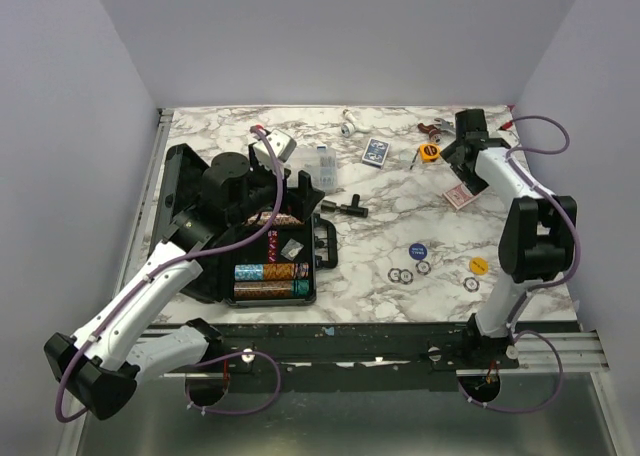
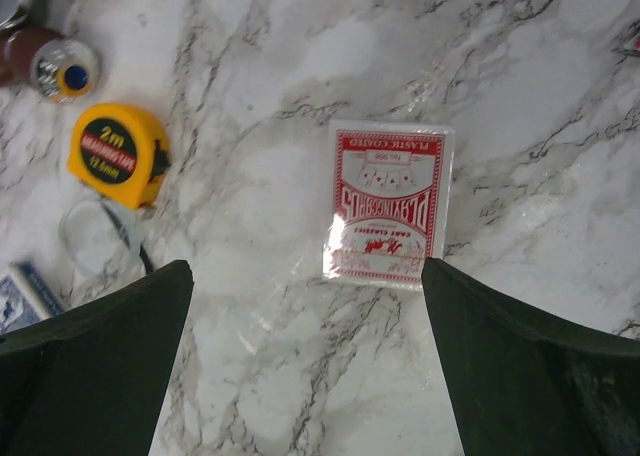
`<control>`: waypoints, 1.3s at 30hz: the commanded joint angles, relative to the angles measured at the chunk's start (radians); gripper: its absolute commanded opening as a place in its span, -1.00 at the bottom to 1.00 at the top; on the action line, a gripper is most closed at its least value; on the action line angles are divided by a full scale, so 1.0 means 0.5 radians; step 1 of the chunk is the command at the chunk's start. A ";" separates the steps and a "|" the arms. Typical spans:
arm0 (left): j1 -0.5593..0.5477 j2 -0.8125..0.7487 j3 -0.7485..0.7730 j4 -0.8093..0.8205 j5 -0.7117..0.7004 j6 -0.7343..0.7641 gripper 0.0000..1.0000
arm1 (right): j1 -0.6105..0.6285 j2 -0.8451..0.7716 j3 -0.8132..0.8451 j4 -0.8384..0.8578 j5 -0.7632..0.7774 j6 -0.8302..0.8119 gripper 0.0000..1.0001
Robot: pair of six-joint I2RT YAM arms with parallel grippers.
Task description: Pack up texas hold em set
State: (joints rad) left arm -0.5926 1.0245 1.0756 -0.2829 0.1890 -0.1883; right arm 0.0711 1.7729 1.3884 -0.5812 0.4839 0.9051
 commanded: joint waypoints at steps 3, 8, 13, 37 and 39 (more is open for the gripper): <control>-0.116 -0.030 0.082 -0.087 -0.245 0.138 0.97 | -0.217 0.329 0.168 -0.186 -0.149 0.317 1.00; -0.178 -0.042 0.076 -0.091 -0.310 0.164 0.97 | -0.239 0.529 0.291 -0.253 -0.093 0.314 1.00; -0.217 -0.029 0.085 -0.106 -0.326 0.183 0.97 | -0.240 0.608 0.300 -0.204 -0.098 0.269 1.00; -0.248 -0.021 0.072 -0.100 -0.363 0.202 0.97 | -0.182 0.651 0.301 -0.300 -0.021 0.319 0.32; -0.249 -0.022 0.074 -0.100 -0.362 0.205 0.97 | -0.164 0.628 0.304 -0.321 -0.017 0.343 0.31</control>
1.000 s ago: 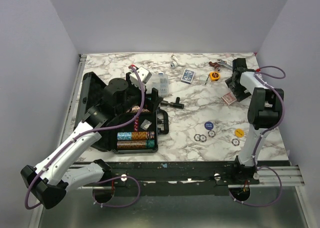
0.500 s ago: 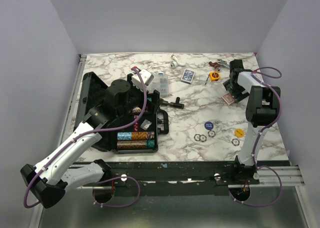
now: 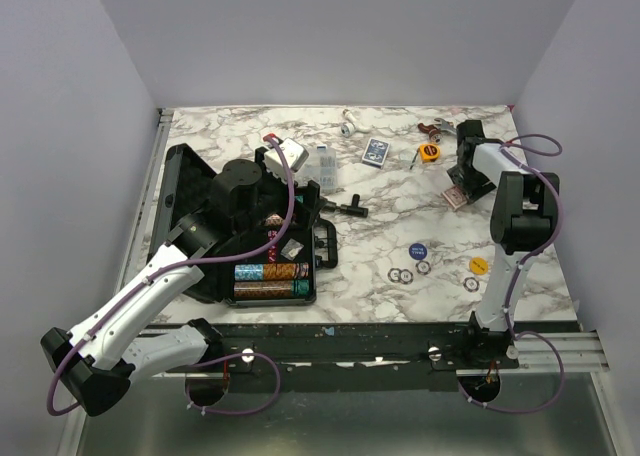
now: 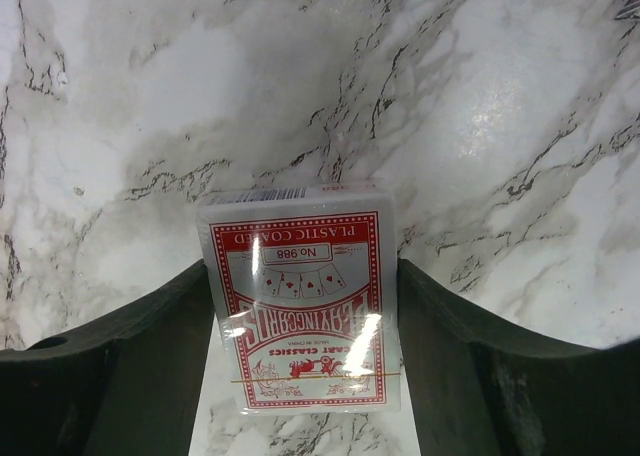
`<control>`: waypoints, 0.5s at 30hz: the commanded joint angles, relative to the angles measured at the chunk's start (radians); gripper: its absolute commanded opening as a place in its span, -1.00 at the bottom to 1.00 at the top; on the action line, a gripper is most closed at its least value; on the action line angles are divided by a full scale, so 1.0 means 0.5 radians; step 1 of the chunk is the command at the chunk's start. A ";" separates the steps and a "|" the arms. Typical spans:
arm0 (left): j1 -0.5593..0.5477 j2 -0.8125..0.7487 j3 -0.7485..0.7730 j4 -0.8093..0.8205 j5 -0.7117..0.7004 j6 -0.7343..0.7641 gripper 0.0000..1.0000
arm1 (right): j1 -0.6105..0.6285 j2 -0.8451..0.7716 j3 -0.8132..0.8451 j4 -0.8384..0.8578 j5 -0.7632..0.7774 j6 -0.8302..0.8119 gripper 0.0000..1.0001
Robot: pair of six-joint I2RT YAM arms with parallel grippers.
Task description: Pack up texas hold em set
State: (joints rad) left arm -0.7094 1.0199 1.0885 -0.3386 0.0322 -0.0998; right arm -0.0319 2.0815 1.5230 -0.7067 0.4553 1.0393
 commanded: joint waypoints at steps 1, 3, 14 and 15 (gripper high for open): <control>-0.019 -0.012 0.047 0.009 -0.049 0.028 0.97 | 0.059 -0.009 0.027 -0.069 0.060 0.077 0.31; -0.017 -0.015 0.047 0.011 -0.099 0.028 0.97 | 0.149 -0.072 0.007 -0.077 0.130 0.093 0.29; -0.027 -0.189 -0.060 0.129 -0.656 0.019 0.97 | 1.076 -0.501 -0.185 0.109 0.560 0.118 -0.18; -0.027 -0.253 -0.104 0.182 -0.753 0.014 0.97 | 1.189 -0.508 -0.188 0.137 0.587 0.121 -0.19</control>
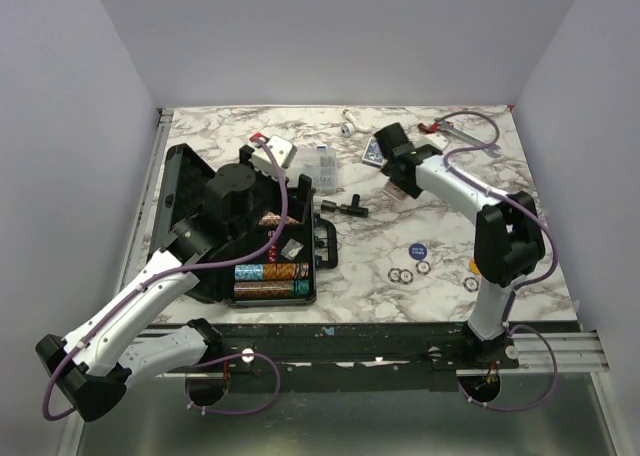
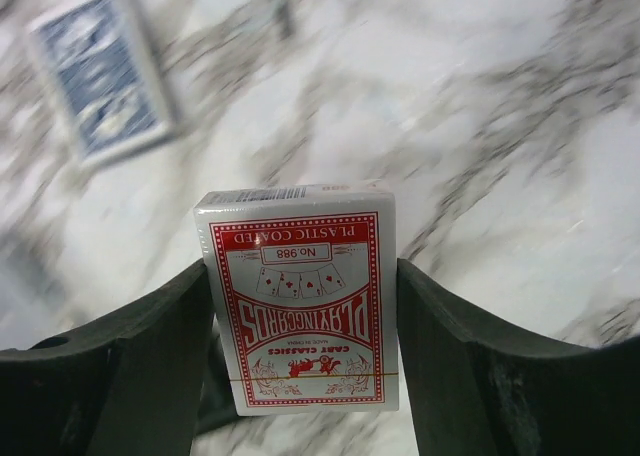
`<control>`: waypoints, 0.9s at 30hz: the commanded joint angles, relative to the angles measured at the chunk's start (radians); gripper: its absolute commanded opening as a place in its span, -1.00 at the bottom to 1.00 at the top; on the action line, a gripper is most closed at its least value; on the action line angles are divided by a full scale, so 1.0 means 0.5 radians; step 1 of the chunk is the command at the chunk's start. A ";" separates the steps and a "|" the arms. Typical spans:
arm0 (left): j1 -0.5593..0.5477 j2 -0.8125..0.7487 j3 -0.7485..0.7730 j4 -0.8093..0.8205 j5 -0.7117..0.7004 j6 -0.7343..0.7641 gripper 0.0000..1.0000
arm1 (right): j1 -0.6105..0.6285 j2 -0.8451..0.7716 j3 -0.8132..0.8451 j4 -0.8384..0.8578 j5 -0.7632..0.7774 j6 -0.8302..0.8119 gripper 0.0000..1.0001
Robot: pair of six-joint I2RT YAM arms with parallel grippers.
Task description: Pack up texas hold em set
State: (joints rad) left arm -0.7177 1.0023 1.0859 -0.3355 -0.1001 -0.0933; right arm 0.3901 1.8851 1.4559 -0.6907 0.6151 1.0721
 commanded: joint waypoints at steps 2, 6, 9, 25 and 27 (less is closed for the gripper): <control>-0.011 -0.367 -0.207 0.308 -0.688 -0.007 0.97 | 0.564 -0.111 -0.035 0.153 0.328 0.056 -0.21; -0.012 -0.702 -0.484 0.648 -1.025 0.004 0.96 | 0.946 -0.061 0.047 0.231 0.472 0.030 -0.21; -0.012 -0.929 -0.652 0.893 -1.197 0.064 0.95 | 1.114 -0.018 0.113 0.267 0.484 0.001 -0.21; -0.010 -1.075 -0.717 0.996 -1.283 0.110 0.93 | 1.406 0.412 0.554 0.109 0.275 0.018 -0.13; -0.010 -1.079 -0.720 0.999 -1.280 0.110 0.93 | 1.432 0.450 0.601 0.061 0.281 0.040 -0.11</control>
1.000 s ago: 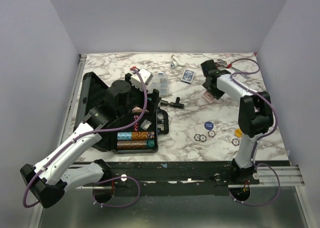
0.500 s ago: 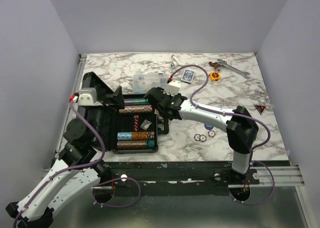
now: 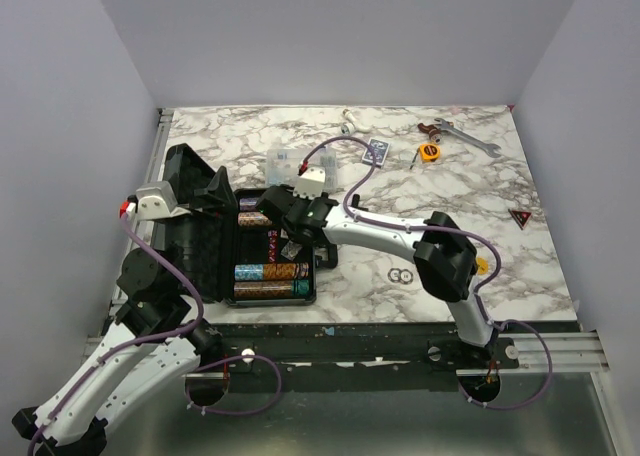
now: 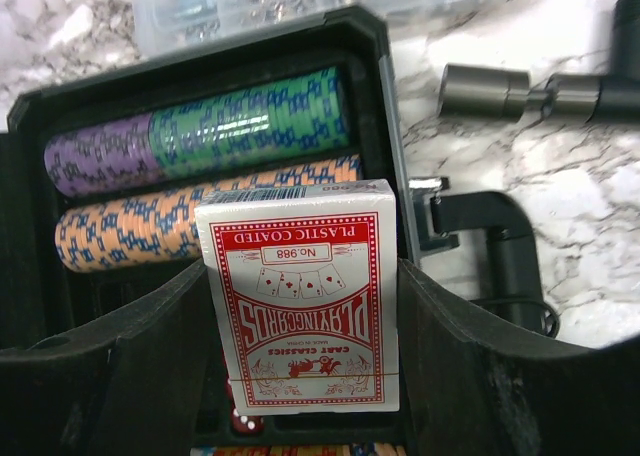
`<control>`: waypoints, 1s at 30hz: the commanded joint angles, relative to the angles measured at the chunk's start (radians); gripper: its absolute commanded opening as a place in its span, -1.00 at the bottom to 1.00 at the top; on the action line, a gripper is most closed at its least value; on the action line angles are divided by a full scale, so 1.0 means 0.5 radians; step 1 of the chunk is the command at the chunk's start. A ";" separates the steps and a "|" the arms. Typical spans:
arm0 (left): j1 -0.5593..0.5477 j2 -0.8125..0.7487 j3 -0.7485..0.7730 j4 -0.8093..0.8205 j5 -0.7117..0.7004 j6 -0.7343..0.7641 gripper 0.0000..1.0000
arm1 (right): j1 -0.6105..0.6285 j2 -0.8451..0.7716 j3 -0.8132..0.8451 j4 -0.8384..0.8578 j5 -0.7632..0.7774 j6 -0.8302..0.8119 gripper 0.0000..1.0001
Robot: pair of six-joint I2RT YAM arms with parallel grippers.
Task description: Pack up texas hold em set
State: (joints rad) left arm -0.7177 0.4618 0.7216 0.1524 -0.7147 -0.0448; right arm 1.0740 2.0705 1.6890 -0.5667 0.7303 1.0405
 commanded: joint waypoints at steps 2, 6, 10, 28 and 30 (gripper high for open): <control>-0.012 0.003 0.008 0.023 -0.053 0.013 0.93 | 0.084 0.098 0.150 -0.239 0.068 0.153 -0.08; -0.010 0.009 0.011 0.020 -0.050 0.011 0.93 | 0.092 0.109 0.142 -0.316 0.062 0.245 -0.05; -0.010 0.023 0.014 0.015 -0.040 0.008 0.93 | 0.099 0.137 0.138 -0.320 0.039 0.261 0.03; -0.010 0.084 0.021 0.003 -0.032 0.005 0.93 | 0.108 0.290 0.218 -0.217 -0.057 0.144 0.24; -0.010 0.088 0.022 0.002 -0.033 0.005 0.92 | 0.105 0.306 0.230 -0.224 -0.079 0.134 0.31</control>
State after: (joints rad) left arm -0.7177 0.4984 0.7216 0.1516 -0.7219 -0.0456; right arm 1.1202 2.1818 1.7668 -0.6853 0.7086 1.1164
